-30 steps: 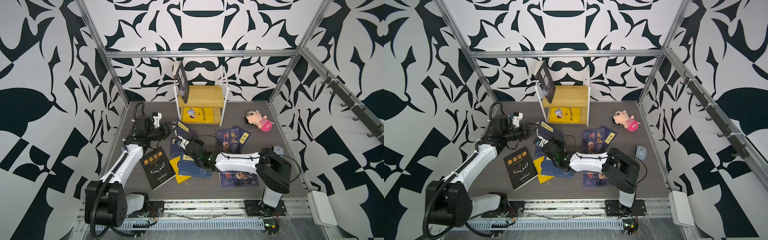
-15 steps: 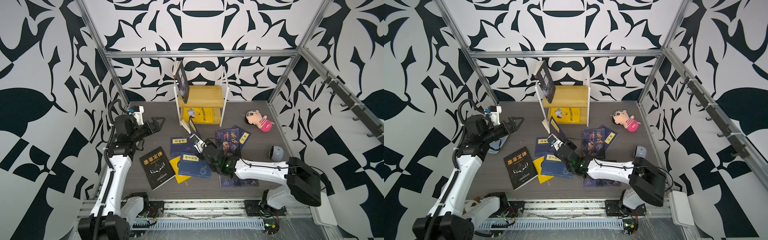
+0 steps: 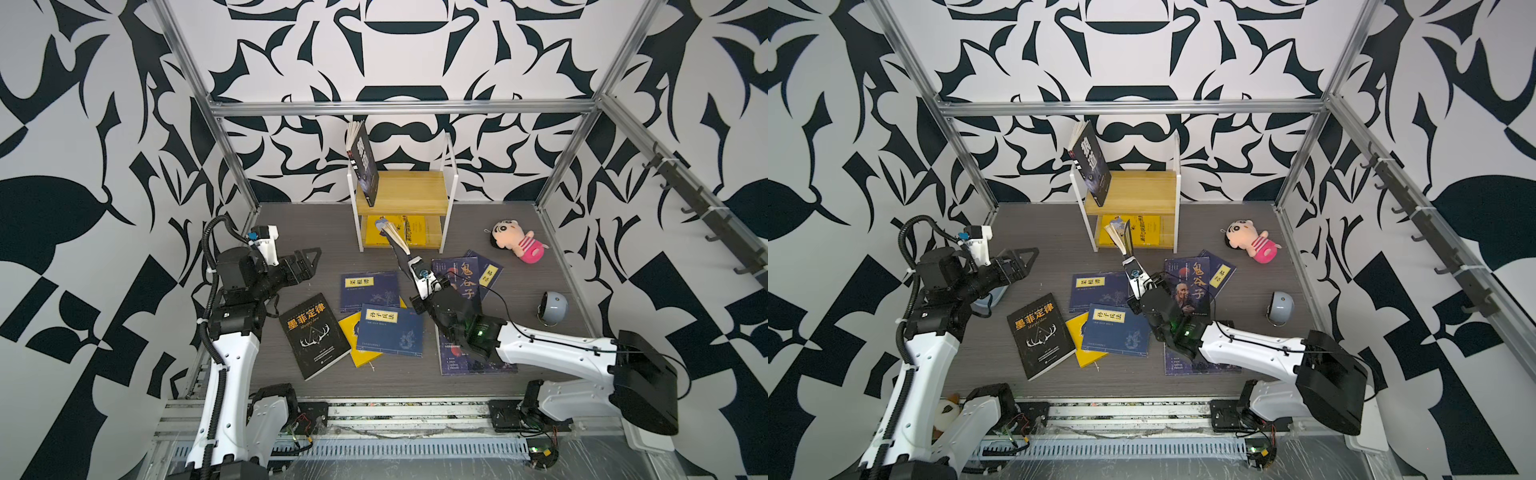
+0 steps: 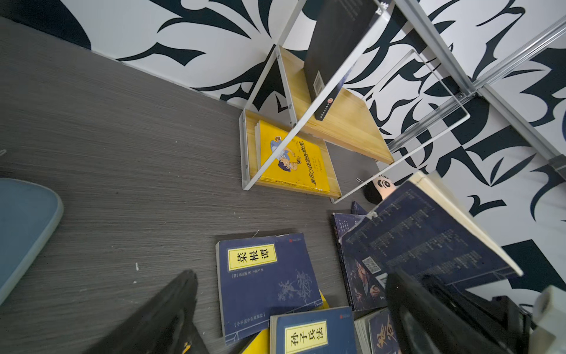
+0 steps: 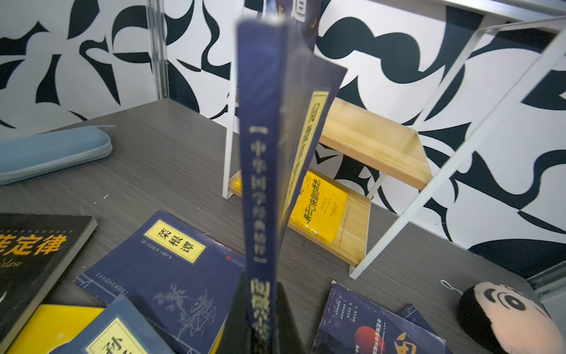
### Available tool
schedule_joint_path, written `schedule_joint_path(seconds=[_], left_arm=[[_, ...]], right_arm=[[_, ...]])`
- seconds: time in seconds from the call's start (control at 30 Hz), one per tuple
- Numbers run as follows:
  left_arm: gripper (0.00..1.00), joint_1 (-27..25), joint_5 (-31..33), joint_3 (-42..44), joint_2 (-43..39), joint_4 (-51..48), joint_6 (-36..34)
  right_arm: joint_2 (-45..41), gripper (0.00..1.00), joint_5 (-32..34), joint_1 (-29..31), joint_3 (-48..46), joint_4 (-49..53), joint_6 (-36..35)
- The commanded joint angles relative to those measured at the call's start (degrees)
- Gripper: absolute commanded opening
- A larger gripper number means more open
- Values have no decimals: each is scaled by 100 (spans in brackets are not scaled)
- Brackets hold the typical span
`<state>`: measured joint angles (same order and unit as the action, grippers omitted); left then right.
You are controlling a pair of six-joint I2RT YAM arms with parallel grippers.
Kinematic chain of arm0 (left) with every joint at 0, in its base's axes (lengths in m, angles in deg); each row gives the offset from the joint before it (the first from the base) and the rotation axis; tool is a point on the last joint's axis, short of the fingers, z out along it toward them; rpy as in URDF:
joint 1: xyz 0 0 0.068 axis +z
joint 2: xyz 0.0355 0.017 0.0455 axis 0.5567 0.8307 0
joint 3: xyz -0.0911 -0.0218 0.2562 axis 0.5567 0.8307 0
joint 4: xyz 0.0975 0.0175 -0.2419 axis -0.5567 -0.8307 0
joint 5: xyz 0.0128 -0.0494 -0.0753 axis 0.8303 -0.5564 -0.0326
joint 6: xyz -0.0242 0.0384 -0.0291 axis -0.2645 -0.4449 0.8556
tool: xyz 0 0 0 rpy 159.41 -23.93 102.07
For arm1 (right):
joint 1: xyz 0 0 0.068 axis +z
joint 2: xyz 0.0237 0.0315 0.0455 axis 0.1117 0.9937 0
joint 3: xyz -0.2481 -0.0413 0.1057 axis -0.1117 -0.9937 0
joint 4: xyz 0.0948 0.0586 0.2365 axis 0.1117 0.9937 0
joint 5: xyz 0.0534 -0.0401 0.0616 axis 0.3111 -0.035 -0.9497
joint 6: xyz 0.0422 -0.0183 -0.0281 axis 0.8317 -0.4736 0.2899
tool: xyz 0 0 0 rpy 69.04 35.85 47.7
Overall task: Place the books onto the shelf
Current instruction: 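Carry the blue book with the right gripper to the shelf's lower level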
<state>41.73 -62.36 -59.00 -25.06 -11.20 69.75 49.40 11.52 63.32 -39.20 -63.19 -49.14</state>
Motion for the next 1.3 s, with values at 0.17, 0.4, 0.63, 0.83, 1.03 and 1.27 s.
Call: schedule_joint_path(seconds=[0.17, 0.4, 0.63, 0.83, 1.03, 1.27], left_arm=[[99, 60, -137, 310, -36, 212, -99], [100, 68, -146, 362, -196, 232, -252], [100, 47, -215, 378, -236, 209, -305], [99, -82, -196, 347, -172, 200, -421], [99, -308, -129, 348, -183, 82, -586], [99, -356, -206, 567, -390, 259, -585]], right_arm=[[-280, 0, -335, -447, 721, 698, -1118], [279, 0, -635, -656, 1574, 1674, -2861], [987, 0, -568, -674, 2149, 2071, -3744], [1561, 0, -152, -719, 2499, 1999, -4113], [2425, 0, 406, -852, 3088, 1345, -4979], [3336, 0, 635, -1141, 3787, 520, -5980]])
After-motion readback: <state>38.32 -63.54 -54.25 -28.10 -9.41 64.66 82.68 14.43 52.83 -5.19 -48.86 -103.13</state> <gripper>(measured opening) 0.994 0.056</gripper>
